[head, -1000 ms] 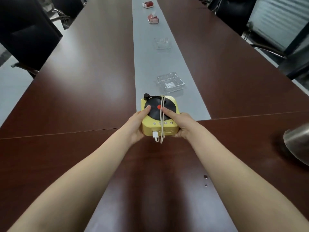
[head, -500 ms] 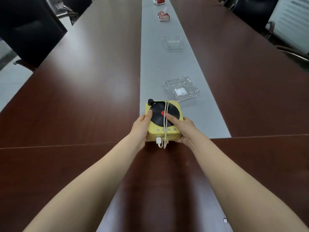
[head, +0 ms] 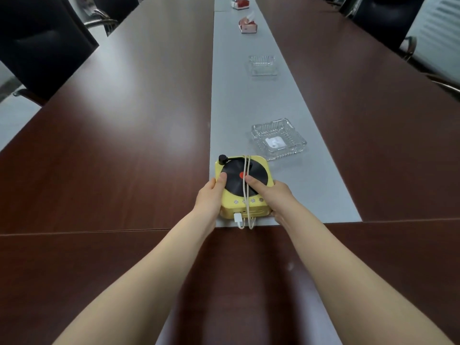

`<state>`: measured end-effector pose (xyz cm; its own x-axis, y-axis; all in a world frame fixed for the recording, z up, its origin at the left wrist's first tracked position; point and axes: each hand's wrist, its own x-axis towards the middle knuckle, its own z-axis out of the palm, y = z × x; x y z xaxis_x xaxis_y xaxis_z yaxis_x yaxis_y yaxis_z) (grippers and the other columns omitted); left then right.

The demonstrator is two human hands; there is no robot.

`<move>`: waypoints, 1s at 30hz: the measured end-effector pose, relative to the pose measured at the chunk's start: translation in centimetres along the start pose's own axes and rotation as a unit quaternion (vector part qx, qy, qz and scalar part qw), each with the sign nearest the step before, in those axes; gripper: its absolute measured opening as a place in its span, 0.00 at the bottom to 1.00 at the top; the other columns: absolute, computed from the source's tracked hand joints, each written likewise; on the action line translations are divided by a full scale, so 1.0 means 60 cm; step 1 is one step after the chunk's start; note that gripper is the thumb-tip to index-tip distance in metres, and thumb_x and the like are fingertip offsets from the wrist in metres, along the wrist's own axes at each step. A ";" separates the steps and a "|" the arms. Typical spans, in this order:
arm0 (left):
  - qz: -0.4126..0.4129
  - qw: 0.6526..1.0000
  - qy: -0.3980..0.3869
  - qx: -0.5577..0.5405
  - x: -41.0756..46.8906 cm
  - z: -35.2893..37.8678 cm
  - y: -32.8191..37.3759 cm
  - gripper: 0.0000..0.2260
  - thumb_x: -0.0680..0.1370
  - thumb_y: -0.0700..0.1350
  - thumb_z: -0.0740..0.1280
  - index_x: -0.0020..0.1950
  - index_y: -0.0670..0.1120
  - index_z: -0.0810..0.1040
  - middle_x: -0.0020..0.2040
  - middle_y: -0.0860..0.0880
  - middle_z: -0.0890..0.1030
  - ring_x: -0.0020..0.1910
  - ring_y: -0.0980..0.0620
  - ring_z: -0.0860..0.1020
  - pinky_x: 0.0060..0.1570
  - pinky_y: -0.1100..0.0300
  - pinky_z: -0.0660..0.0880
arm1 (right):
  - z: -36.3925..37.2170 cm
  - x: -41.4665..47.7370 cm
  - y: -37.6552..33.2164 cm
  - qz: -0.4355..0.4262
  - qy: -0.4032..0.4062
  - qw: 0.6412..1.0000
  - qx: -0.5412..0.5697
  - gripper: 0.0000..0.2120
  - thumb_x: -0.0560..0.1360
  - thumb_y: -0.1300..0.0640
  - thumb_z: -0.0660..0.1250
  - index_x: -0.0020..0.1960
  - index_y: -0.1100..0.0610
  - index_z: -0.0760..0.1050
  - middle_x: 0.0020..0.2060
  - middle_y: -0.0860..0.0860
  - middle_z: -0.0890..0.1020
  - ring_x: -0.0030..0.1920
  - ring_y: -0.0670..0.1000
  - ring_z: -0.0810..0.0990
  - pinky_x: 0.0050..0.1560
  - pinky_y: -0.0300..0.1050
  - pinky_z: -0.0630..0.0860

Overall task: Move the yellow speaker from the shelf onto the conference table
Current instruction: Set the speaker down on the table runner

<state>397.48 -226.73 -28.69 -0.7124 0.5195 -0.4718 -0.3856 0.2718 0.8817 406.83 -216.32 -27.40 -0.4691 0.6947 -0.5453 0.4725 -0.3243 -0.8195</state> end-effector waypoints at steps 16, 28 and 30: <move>0.071 0.978 0.028 0.192 -0.010 0.012 -0.022 0.32 0.78 0.61 0.55 0.78 0.52 0.51 0.79 0.48 0.55 0.77 0.41 0.40 0.74 0.46 0.40 | 0.013 -0.003 0.029 -0.055 0.100 0.975 -0.191 0.43 0.65 0.28 0.64 0.70 0.55 0.64 0.67 0.57 0.68 0.69 0.58 0.65 0.67 0.55 0.66; 0.040 0.967 0.013 0.250 -0.026 0.006 0.009 0.26 0.80 0.58 0.50 0.77 0.52 0.54 0.76 0.48 0.62 0.77 0.44 0.53 0.75 0.43 0.48 | 0.011 -0.011 0.015 -0.051 0.074 0.974 -0.210 0.47 0.63 0.27 0.64 0.71 0.56 0.63 0.68 0.56 0.69 0.69 0.58 0.66 0.68 0.55 0.67; 0.024 0.970 0.000 0.242 -0.029 0.002 0.016 0.26 0.80 0.59 0.48 0.76 0.51 0.56 0.76 0.48 0.62 0.76 0.45 0.56 0.74 0.44 0.52 | 0.005 -0.018 0.005 -0.033 0.041 0.986 -0.160 0.46 0.64 0.29 0.66 0.73 0.56 0.61 0.69 0.56 0.69 0.69 0.58 0.67 0.68 0.56 0.68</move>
<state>398.41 -227.26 -27.02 -0.7232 0.5406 -0.4297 -0.0313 0.5960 0.8024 407.28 -217.38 -27.12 -0.4502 0.7616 -0.4661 0.6609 -0.0668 -0.7475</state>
